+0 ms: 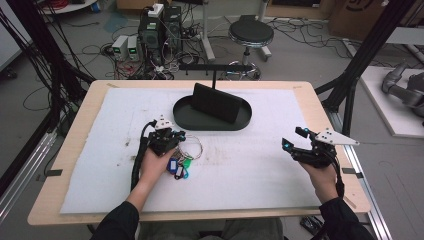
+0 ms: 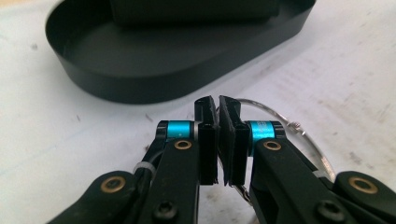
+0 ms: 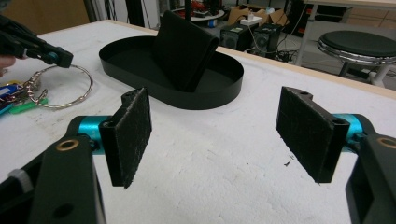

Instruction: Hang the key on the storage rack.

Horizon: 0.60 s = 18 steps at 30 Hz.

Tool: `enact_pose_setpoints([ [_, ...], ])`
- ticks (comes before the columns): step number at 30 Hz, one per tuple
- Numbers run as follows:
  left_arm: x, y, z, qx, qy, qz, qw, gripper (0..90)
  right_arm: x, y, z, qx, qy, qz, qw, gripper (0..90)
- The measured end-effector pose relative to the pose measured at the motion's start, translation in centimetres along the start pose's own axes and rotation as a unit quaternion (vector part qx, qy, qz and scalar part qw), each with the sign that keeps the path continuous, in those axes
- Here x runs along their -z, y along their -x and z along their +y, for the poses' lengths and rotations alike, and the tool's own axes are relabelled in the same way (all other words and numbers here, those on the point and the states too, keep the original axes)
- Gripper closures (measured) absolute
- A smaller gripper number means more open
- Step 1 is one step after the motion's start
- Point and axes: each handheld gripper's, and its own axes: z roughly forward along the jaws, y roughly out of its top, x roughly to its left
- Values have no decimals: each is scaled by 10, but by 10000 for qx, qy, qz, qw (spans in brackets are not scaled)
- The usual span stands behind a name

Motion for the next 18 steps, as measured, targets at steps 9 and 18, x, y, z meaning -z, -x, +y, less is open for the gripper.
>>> enact_pose_setpoints([
  [9,15,22,8,-357,439,-247,9981,858,-1,-1,1,23,28,40,10000,271],
  [18,28,43,10,-832,615,-557,9931,853,0,-1,1,48,58,40,10000,270],
])
